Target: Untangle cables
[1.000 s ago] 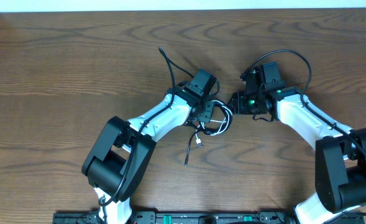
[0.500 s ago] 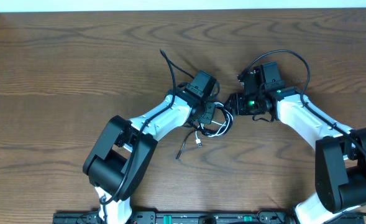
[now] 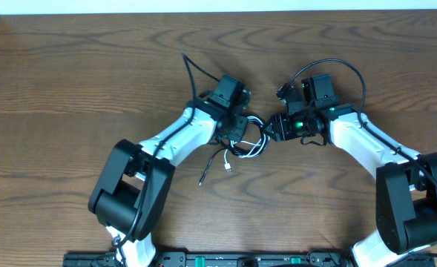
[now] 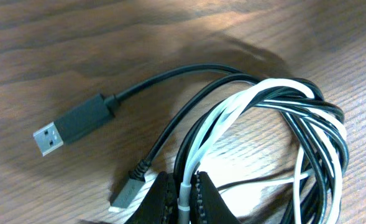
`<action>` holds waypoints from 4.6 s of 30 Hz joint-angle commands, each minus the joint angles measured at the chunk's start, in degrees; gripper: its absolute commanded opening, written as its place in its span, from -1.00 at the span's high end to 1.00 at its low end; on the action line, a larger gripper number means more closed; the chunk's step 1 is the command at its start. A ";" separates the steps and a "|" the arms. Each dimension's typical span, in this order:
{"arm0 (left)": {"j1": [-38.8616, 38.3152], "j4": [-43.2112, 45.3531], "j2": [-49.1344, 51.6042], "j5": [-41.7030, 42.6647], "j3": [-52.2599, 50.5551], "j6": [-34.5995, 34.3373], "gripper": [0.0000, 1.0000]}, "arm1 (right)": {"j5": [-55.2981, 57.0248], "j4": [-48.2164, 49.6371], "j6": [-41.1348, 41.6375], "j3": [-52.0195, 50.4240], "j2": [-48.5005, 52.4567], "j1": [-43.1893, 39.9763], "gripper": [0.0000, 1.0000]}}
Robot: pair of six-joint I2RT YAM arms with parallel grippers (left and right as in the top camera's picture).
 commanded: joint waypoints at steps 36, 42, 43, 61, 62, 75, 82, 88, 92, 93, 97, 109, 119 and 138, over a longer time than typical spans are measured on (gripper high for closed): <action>18.75 -0.66 -1.49 16.35 1.86 -25.92 0.85 | -20.15 15.58 15.96 -0.37 -0.35 7.85 -0.02; 18.75 -1.88 -1.49 11.72 1.86 -33.46 0.85 | -11.47 15.52 19.04 -0.37 -0.35 13.62 0.02; 18.75 -2.08 -1.49 11.10 1.86 -34.34 0.85 | -10.38 15.32 19.54 -0.37 -0.35 14.16 0.02; 18.75 -2.80 -1.49 9.14 1.86 -37.99 0.85 | 14.19 11.28 22.99 -0.42 0.39 29.83 0.00; 18.75 -2.97 -1.49 9.14 1.86 -38.75 0.85 | 15.30 11.50 23.02 -0.42 0.79 30.45 0.00; 18.75 -3.19 -1.49 9.18 1.86 -39.67 0.85 | 16.41 15.96 24.28 -0.42 4.74 31.08 0.42; 18.75 -3.39 -1.49 9.18 1.86 -34.91 0.85 | 14.36 17.99 25.42 -0.13 4.20 28.35 0.98; 18.75 -3.37 -1.49 13.62 1.86 -20.50 0.85 | 3.41 24.30 25.38 -0.13 2.36 22.12 0.98; 18.75 -3.32 -1.49 19.78 1.86 -12.28 0.85 | 2.91 26.49 26.12 -0.13 2.36 19.58 0.98; 18.75 -3.32 -1.49 19.78 1.86 -11.82 0.85 | 2.91 26.91 26.47 -0.13 2.36 19.17 0.98; 18.75 -3.13 -1.49 23.34 1.86 -7.96 0.85 | 4.55 28.65 27.80 -0.13 2.36 17.62 0.98; 18.75 -2.34 -1.49 25.09 1.86 -7.28 0.85 | 0.72 14.43 28.20 -0.15 2.36 19.80 0.43; 18.75 -0.94 -1.49 25.09 1.86 -18.86 0.85 | 8.76 12.85 24.63 -0.15 2.43 27.69 0.08; 18.75 -0.98 -1.49 24.59 1.86 -18.58 0.85 | 14.27 11.26 24.94 -0.15 2.43 28.50 0.98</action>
